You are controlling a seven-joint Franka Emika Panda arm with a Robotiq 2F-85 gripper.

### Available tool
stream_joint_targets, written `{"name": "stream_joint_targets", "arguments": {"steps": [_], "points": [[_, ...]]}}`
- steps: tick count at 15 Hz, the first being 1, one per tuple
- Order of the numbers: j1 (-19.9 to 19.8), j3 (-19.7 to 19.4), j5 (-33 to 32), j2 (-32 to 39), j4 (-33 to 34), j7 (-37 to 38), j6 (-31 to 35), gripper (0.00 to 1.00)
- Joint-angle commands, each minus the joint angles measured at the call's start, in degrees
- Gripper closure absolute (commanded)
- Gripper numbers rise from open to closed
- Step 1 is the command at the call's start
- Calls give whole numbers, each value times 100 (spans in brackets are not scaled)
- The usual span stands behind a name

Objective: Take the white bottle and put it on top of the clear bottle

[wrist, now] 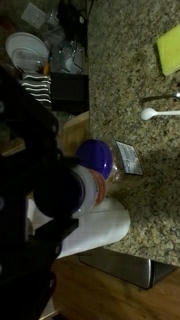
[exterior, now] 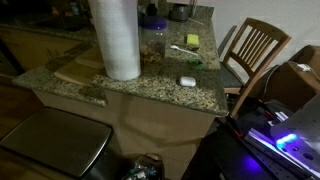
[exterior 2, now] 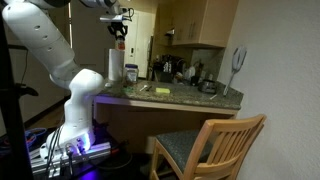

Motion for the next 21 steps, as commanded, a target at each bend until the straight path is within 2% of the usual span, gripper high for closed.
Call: {"name": "stream_joint_targets", "arguments": {"steps": [1,2,3,4,5,6,7,10,14,19,20,21], "points": [[-241,539,-295,385,1488,440,-1329,71],[-315,748,-445,535,1863,620,-1657,71],[-548,780,-704,1206,2133,547,-1426,71],[-564,864,-805,1279,2247,631,-1390,71],[-296,710,-556,428,1610,598,-1322,46],[-378,766,-664,703,1786,624,-1317,46],[-434,785,-716,976,1925,630,-1309,71],[-519,652,-650,1430,1945,623,-1503,71],[-593,562,-623,2158,2390,673,-1293,71],[-482,682,-813,3200,2885,711,-864,71],[-491,586,-717,2811,2545,648,-942,46],[-471,603,-727,2998,2632,650,-877,46]]}}
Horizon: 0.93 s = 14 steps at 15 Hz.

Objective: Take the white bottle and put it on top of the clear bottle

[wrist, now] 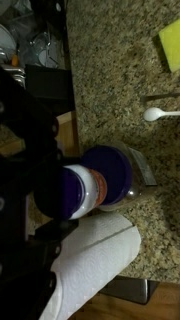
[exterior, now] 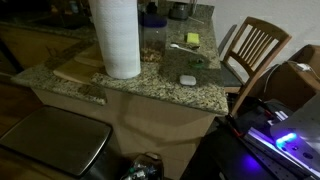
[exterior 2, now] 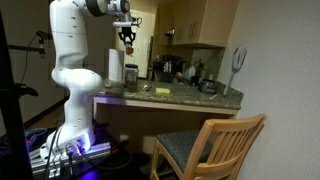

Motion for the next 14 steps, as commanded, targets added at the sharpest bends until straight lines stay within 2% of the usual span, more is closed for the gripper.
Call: {"name": "stream_joint_targets", "arguments": {"steps": [1,6,12,14], "points": [[55,-17,-16,142,106,14,3,71],[96,33,-574,512,278,23,-688,71],[222,22,-880,910,625,-19,-558,71],[268,21,-774,1088,785,-90,-512,71]]}}
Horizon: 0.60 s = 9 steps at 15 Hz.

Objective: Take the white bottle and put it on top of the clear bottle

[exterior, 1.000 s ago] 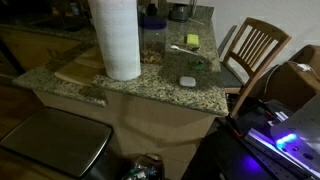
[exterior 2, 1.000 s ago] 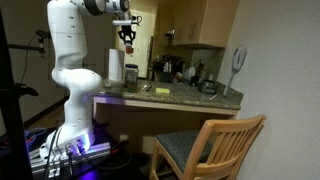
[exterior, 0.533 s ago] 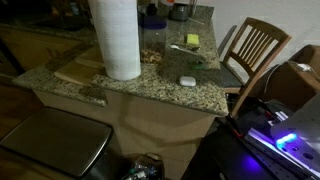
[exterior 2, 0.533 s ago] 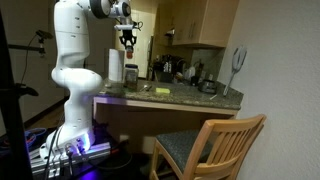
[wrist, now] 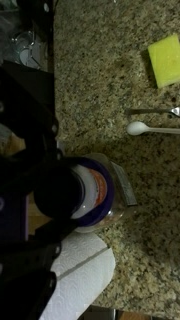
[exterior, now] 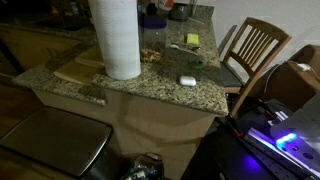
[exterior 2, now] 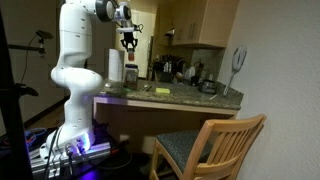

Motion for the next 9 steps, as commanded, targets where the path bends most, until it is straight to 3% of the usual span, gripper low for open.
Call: {"name": "stream_joint_targets", "arguments": {"steps": [1,2,3,4,5,9], "points": [[113,11,-148,408,443,-89,88,71],[90,-34,-19,173,185,-8,16,71],[106,-35,-22,224,223,-3,28,46],[110,-36,-22,239,221,-1,25,46],[110,-36,-22,238,222,-1,25,71],[90,-83,-108,458,255,-56,157,71]]}}
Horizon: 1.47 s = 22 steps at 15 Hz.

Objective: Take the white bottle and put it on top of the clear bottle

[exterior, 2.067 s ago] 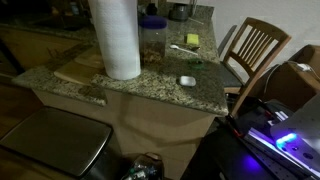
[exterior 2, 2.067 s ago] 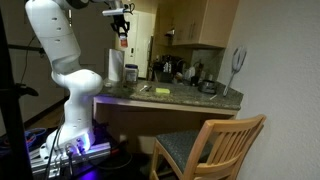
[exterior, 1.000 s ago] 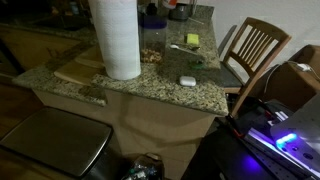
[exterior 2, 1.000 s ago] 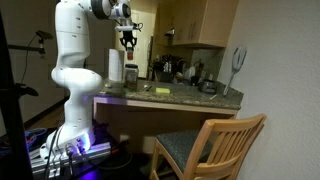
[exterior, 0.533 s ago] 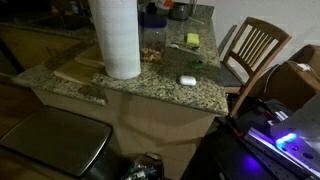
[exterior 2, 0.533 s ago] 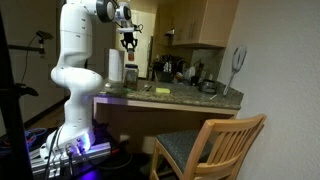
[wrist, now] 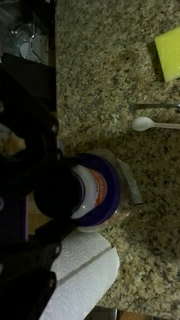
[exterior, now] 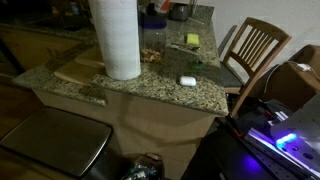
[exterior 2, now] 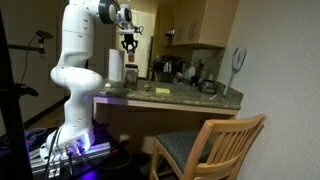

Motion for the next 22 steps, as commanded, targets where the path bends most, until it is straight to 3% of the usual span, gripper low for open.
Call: {"name": "stream_joint_targets", "arguments": {"steps": [1,7,18,22], "points": [[25,-72,-89,248,129,-60,90,71],[72,-104,-117,522,337,-126,194,71],[321,-71,-309,820,948,-182,-526,71],[347,-104,-257,999,955,-232,-459,71]]}}
